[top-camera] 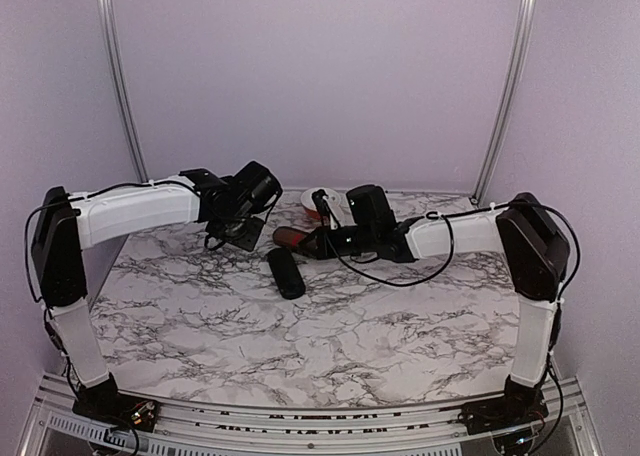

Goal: Organize the sunglasses
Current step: Close the sunglasses case at the center of the board, then reset both arms

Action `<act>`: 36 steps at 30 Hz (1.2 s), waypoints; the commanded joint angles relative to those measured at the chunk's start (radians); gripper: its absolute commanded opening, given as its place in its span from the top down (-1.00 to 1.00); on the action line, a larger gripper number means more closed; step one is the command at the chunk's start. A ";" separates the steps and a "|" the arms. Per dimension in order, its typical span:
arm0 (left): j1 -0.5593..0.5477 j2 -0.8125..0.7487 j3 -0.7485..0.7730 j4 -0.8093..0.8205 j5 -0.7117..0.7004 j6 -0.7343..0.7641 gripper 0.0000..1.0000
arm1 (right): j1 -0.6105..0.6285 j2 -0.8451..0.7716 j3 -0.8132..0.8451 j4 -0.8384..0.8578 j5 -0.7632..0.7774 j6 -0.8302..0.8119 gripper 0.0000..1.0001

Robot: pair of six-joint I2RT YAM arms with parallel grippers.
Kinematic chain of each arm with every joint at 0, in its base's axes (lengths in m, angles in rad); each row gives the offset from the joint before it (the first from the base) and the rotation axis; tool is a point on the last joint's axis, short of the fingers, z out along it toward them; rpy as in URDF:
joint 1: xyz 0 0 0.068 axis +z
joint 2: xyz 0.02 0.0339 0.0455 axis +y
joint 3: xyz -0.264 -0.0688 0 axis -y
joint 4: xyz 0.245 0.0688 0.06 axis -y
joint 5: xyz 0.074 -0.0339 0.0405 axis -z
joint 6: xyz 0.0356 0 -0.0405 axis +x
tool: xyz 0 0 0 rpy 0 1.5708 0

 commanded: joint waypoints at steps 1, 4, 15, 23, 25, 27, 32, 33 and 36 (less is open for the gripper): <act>0.024 -0.156 -0.128 0.107 -0.052 0.019 -0.07 | 0.005 -0.119 0.031 -0.110 0.131 -0.107 0.94; 0.052 -0.281 -0.245 0.185 -0.053 0.026 -0.17 | 0.005 -0.181 0.021 -0.157 0.202 -0.157 0.93; 0.212 -0.689 -0.715 0.557 -0.124 0.024 -0.89 | -0.047 -0.484 -0.152 -0.207 0.485 -0.289 0.55; 0.287 -0.797 -1.009 0.921 -0.264 0.124 -0.96 | -0.153 -0.759 -0.405 -0.163 0.729 -0.345 0.08; 0.297 -0.797 -1.067 1.006 -0.305 0.145 -0.95 | -0.176 -0.829 -0.488 -0.114 0.793 -0.357 0.04; 0.318 -0.779 -1.121 1.107 -0.325 0.173 -0.94 | -0.202 -0.892 -0.573 -0.055 0.833 -0.363 -0.01; 0.398 -0.678 -1.200 1.309 -0.260 0.264 -0.97 | -0.245 -0.997 -0.766 0.117 0.935 -0.371 -0.18; 0.423 -0.652 -1.203 1.328 -0.244 0.265 -0.98 | -0.246 -1.003 -0.799 0.148 0.965 -0.374 -0.21; 0.476 -0.588 -1.225 1.413 -0.190 0.273 -0.98 | -0.246 -0.993 -0.868 0.228 1.056 -0.375 -0.36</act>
